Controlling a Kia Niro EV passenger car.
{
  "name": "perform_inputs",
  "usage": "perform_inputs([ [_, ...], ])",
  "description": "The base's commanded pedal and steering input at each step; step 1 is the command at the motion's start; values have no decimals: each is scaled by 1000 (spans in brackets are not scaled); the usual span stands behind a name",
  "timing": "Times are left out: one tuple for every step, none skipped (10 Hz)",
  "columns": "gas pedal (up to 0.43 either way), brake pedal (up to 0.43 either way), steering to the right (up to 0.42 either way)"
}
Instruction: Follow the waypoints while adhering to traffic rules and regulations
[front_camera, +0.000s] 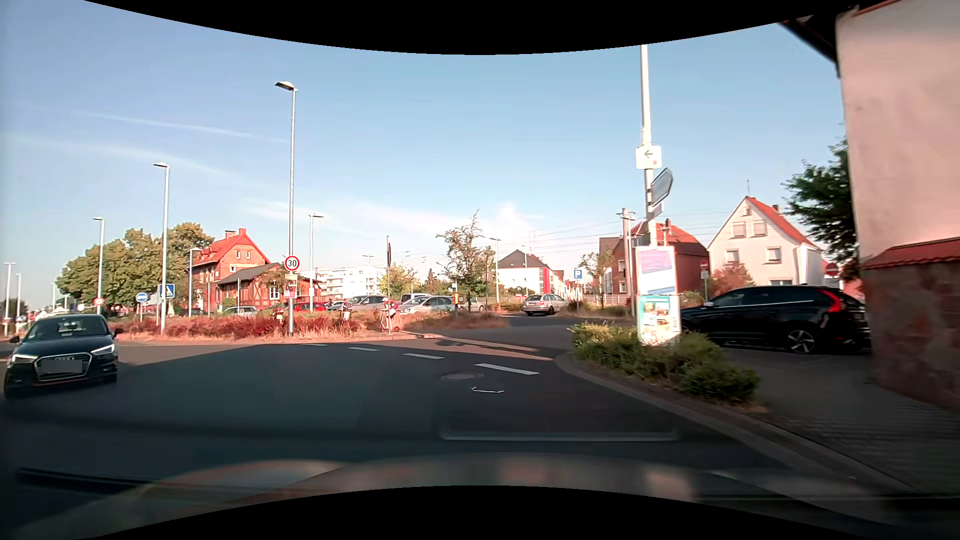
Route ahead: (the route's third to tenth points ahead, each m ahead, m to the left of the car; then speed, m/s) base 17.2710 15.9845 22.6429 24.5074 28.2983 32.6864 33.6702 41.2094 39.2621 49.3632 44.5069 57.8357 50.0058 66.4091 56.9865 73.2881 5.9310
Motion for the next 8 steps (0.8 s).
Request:
perform_inputs([
  [0,18,-232],
  [0,18,-246],
  [0,18,-257],
  [0,24,-268],
  [0,24,-279],
  [0,30,-288],
  [0,43,-299],
  [0,61,-302],
])
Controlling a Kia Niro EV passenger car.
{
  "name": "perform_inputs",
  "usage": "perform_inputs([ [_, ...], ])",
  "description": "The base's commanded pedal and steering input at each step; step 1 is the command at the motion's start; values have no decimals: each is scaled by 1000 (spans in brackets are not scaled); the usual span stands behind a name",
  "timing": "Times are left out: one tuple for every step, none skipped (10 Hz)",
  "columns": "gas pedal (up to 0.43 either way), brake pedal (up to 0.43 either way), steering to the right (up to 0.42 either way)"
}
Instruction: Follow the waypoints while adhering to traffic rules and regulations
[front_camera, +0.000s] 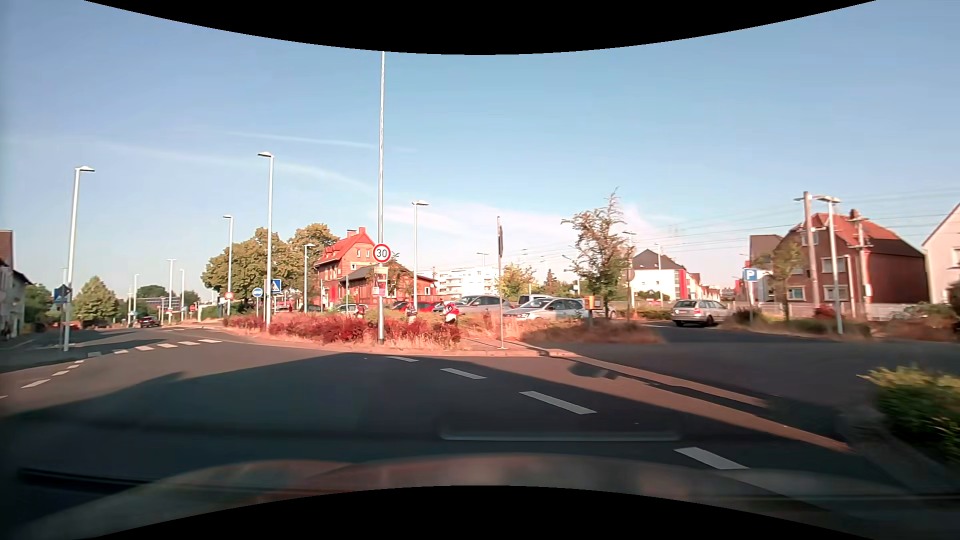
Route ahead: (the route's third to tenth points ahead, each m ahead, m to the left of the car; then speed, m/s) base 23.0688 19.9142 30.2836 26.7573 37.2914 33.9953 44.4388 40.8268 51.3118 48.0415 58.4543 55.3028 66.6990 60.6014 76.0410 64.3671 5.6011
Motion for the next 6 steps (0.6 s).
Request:
perform_inputs([
  [0,73,-302],
  [0,91,-301],
  [0,98,-299],
  [0,98,-293],
  [0,98,-286],
  [0,98,-275],
])
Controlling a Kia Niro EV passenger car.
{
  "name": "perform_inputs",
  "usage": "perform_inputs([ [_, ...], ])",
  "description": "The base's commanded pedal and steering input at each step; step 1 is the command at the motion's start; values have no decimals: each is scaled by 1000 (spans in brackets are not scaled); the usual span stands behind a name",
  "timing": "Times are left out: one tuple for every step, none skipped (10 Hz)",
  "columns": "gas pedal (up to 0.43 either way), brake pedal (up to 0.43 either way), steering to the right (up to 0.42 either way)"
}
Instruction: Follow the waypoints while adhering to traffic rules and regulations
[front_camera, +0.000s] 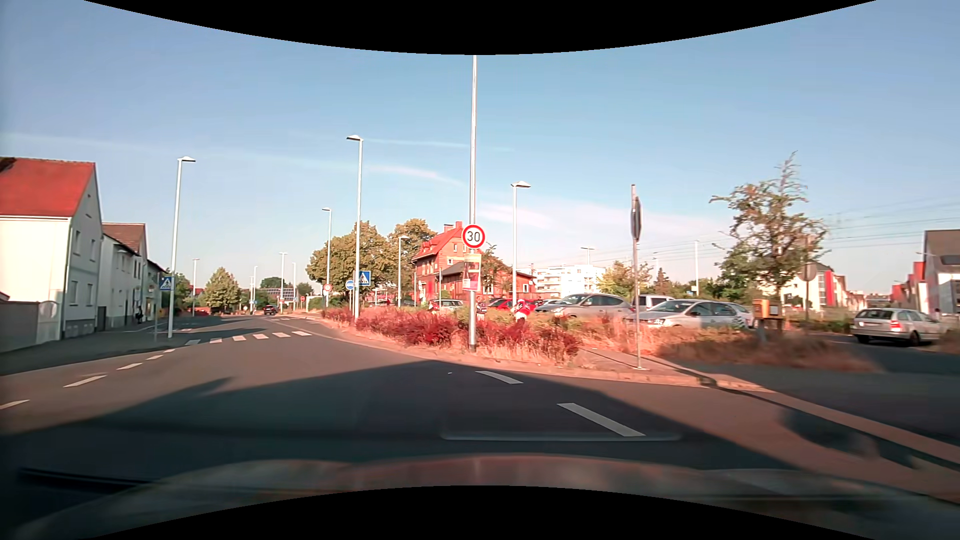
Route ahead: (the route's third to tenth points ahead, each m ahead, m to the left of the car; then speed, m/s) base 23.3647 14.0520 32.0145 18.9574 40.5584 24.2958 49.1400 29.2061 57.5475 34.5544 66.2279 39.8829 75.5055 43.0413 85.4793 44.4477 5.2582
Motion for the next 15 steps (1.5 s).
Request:
perform_inputs([
  [0,98,-268],
  [0,98,-259],
  [0,98,-252],
  [0,98,-242],
  [0,98,-227],
  [0,91,-218],
  [0,91,-208],
  [0,91,-200],
  [0,91,-188],
  [0,91,-182],
  [0,91,-179],
  [0,91,-178],
  [0,85,-177],
  [0,91,-174],
  [0,91,-170],
])
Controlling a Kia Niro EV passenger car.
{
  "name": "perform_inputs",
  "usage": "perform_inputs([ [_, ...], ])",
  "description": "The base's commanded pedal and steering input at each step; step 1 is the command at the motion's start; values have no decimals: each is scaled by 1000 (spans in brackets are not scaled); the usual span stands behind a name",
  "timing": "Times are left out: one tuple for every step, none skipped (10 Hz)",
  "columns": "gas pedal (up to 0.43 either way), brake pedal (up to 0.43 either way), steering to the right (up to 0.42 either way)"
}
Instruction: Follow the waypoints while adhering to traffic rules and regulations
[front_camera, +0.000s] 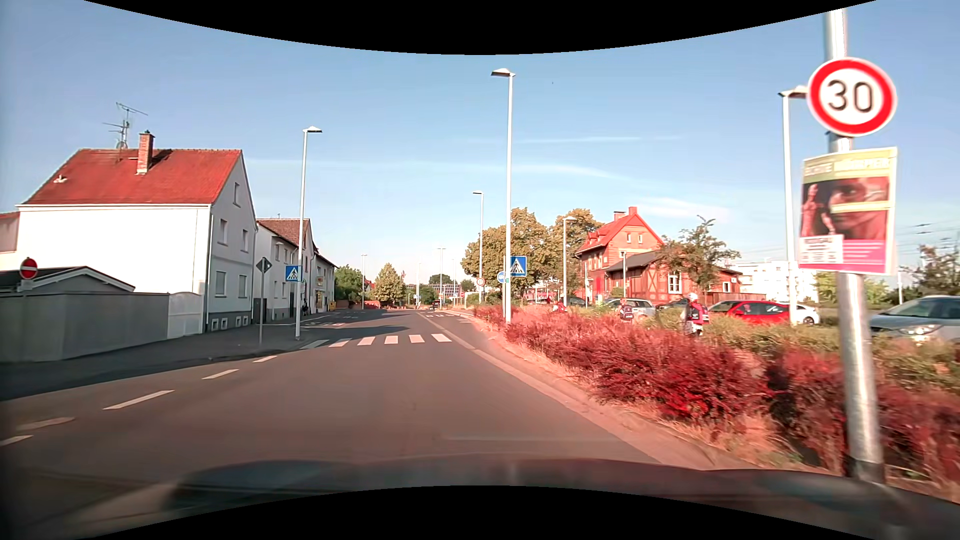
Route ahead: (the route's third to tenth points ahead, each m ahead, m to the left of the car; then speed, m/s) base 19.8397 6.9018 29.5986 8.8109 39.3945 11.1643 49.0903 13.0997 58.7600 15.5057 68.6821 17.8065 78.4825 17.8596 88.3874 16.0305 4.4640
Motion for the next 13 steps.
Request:
perform_inputs([
  [0,91,-167],
  [0,104,-157],
  [0,110,-146],
  [0,116,-140],
  [0,128,-139],
  [0,134,-135],
  [0,146,-131],
  [0,165,-127],
  [0,183,-125],
  [0,195,-122],
  [0,207,-117],
  [0,207,-109],
  [0,226,-100],
])
